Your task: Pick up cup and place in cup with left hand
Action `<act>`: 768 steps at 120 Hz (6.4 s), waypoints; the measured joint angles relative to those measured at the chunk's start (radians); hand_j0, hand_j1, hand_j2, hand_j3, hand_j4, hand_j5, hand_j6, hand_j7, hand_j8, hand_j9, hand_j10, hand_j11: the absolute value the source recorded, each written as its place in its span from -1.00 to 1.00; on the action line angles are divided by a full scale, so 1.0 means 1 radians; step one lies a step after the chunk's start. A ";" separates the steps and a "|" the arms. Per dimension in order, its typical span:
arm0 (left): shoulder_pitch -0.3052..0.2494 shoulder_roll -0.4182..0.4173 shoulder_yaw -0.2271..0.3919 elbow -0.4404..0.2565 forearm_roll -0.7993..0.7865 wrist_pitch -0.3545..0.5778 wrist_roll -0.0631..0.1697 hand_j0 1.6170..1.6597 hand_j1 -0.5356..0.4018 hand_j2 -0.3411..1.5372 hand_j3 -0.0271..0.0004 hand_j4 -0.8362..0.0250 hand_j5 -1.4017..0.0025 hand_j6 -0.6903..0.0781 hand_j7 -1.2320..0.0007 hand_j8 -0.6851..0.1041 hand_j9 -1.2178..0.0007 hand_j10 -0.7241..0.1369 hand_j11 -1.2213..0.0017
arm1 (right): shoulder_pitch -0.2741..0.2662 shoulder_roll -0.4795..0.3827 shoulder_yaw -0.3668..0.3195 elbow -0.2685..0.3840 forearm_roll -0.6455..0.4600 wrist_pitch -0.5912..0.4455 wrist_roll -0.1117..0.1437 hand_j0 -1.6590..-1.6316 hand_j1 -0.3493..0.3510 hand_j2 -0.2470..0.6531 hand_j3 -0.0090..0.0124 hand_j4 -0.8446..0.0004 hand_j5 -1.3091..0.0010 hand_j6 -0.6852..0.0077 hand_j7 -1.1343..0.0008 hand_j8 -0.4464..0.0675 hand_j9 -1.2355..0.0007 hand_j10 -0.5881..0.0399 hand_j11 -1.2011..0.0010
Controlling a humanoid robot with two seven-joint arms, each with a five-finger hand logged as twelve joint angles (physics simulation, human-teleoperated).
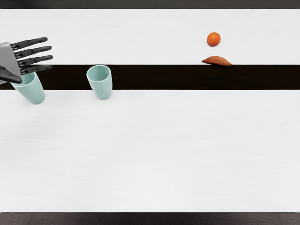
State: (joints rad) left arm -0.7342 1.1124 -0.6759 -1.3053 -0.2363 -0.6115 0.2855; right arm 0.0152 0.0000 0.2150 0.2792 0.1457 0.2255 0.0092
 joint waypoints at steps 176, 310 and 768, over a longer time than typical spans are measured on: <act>-0.527 -0.824 0.351 0.447 1.190 0.435 0.325 0.92 0.88 -0.63 0.97 0.92 0.99 0.78 0.99 0.72 0.99 0.67 0.99 | -0.001 0.000 -0.002 0.000 0.000 0.000 0.000 -0.93 -1.00 -0.45 -0.16 1.00 1.00 0.98 1.00 0.74 1.00 0.87 1.00; -0.525 -0.867 0.455 0.468 1.184 0.543 0.326 0.63 -0.39 -0.31 0.98 0.00 0.22 0.25 0.09 0.15 0.07 -0.23 0.07 | -0.001 0.000 -0.002 0.000 0.000 0.000 0.000 -0.93 -1.00 -0.45 -0.16 1.00 1.00 0.98 1.00 0.74 1.00 0.87 1.00; -0.507 -0.444 0.379 0.109 1.077 0.544 0.325 0.92 0.85 -0.63 0.97 0.89 0.96 0.74 0.96 0.68 0.96 0.63 0.96 | -0.001 0.000 -0.002 0.000 0.000 0.000 0.000 -0.93 -1.00 -0.45 -0.16 1.00 1.00 0.98 1.00 0.74 1.00 0.87 1.00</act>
State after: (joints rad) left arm -1.2415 0.6687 -0.2966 -1.1959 0.8405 -0.0675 0.6109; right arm 0.0138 0.0000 0.2134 0.2792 0.1457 0.2255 0.0092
